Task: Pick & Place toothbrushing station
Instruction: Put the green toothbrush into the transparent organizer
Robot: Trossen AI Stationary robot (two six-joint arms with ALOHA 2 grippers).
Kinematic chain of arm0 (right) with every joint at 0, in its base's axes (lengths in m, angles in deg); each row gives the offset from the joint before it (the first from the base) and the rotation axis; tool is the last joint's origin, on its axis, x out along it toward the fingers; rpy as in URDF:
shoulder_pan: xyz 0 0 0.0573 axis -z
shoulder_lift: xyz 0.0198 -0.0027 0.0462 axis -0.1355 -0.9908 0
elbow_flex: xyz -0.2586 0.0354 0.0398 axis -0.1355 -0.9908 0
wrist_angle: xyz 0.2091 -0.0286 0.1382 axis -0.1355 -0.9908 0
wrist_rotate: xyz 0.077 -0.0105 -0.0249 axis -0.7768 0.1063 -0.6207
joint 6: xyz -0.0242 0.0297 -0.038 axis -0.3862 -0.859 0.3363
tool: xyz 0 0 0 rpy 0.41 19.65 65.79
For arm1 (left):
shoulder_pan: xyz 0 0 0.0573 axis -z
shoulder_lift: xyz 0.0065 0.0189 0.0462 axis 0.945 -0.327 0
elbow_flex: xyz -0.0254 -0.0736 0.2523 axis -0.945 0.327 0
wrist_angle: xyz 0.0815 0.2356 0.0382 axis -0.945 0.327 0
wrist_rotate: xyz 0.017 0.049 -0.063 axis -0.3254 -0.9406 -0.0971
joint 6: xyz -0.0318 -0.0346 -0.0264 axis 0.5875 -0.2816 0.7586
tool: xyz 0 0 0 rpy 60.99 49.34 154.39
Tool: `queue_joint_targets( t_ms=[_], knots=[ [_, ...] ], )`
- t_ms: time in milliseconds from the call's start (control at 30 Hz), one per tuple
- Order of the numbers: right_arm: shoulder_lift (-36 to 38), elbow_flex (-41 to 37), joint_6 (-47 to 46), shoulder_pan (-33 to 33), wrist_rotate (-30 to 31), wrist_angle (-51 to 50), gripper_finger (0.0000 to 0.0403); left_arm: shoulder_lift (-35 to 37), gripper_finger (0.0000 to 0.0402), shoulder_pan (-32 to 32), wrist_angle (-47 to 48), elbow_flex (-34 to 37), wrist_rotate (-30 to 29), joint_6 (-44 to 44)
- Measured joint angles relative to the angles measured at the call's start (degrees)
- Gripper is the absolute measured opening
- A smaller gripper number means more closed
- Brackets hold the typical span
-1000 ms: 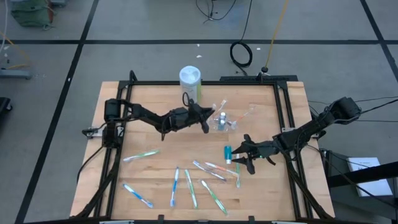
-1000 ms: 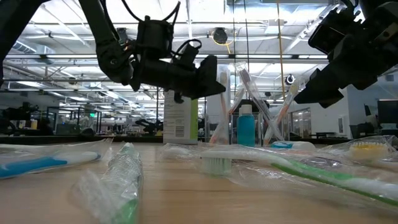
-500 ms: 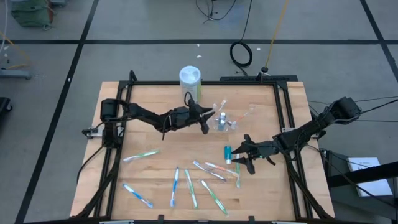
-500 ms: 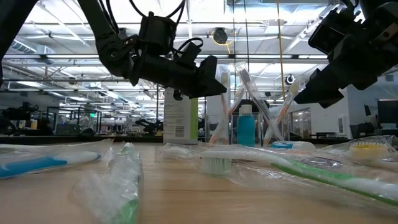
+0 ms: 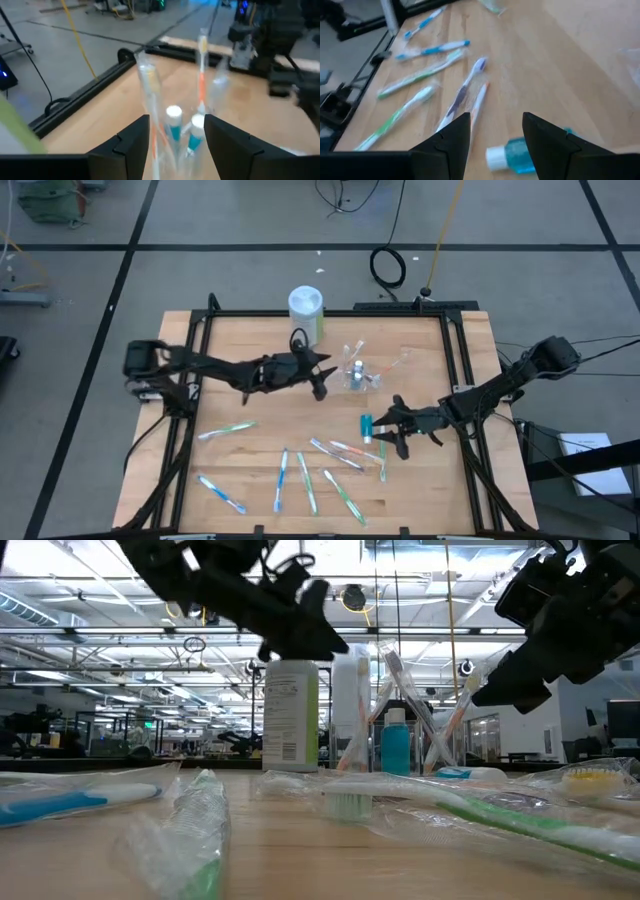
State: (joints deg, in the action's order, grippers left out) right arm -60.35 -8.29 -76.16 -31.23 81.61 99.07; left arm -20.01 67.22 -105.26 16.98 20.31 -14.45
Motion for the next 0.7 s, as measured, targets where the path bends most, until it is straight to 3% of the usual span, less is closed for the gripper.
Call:
queue_joint_targets(
  t_ms=[200,367,467,700],
  knots=[
    [-5.4,0.0,1.1,-0.9,2.5,7.1,0.0171,10.0,0.0195,2.5,13.6,0.0,-0.1,-1.4],
    [-11.3,2.7,8.3,-1.6,2.4,17.1,0.0171,15.0,0.0195,5.4,21.3,0.0,0.0,-0.8],
    [-14.5,9.4,9.9,-2.6,2.2,8.7,0.0171,15.5,0.0195,6.9,22.7,0.0,-0.1,-0.8],
    [-19.1,27.1,8.4,-5.7,2.5,-29.6,0.0171,13.7,0.0195,8.8,24.3,0.1,0.6,-1.3]
  ],
)
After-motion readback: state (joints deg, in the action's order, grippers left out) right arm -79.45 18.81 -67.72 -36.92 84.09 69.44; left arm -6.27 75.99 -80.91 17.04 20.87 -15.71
